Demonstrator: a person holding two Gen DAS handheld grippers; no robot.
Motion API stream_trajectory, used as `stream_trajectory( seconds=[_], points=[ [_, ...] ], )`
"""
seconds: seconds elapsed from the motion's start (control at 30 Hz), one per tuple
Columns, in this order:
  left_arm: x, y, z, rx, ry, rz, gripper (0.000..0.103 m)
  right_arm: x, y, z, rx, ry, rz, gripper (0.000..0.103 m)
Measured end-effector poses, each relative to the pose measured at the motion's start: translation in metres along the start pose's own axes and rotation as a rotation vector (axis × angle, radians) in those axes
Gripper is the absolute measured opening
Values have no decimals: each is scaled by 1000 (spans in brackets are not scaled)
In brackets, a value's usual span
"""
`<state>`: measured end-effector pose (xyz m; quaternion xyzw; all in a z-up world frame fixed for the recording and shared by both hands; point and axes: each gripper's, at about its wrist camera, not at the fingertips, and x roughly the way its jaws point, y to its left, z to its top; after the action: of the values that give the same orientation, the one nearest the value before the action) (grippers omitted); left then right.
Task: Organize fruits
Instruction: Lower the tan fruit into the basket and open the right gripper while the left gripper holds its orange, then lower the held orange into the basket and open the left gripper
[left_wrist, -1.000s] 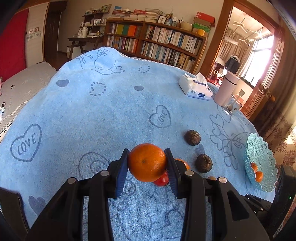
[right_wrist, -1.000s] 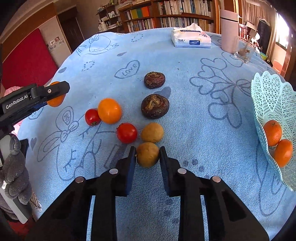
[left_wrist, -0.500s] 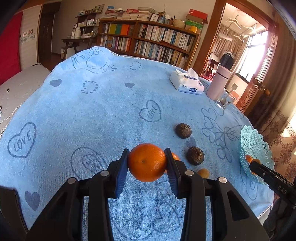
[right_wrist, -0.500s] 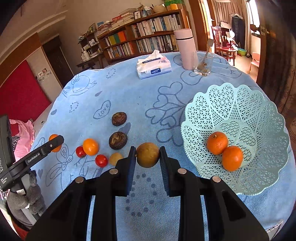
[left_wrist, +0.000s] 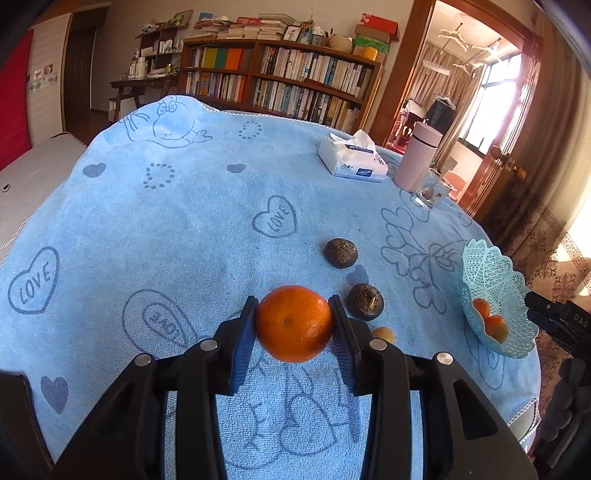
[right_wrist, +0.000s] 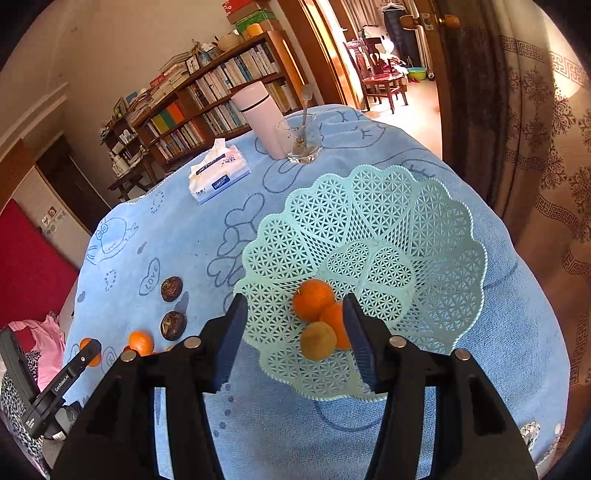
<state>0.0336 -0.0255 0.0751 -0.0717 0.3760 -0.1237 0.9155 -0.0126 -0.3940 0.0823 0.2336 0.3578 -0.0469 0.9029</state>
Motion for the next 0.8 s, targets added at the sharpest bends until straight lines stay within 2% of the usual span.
stream_trajectory(
  seconds=[0.13, 0.3, 0.43, 0.8],
  points=[
    [-1, -10, 1, 20, 0, -8, 39, -13, -3, 5, 9, -43, -2, 61],
    [-1, -30, 3, 59, 5, -33, 39, -24, -2, 7, 6, -87, -5, 68],
    [1, -49, 4, 99, 16, -56, 39, -28, -2, 10, 2, -102, -2, 68],
    [13, -121, 7, 230, 68, -157, 39, -45, -21, 30, 41, -182, -12, 69]
  ],
)
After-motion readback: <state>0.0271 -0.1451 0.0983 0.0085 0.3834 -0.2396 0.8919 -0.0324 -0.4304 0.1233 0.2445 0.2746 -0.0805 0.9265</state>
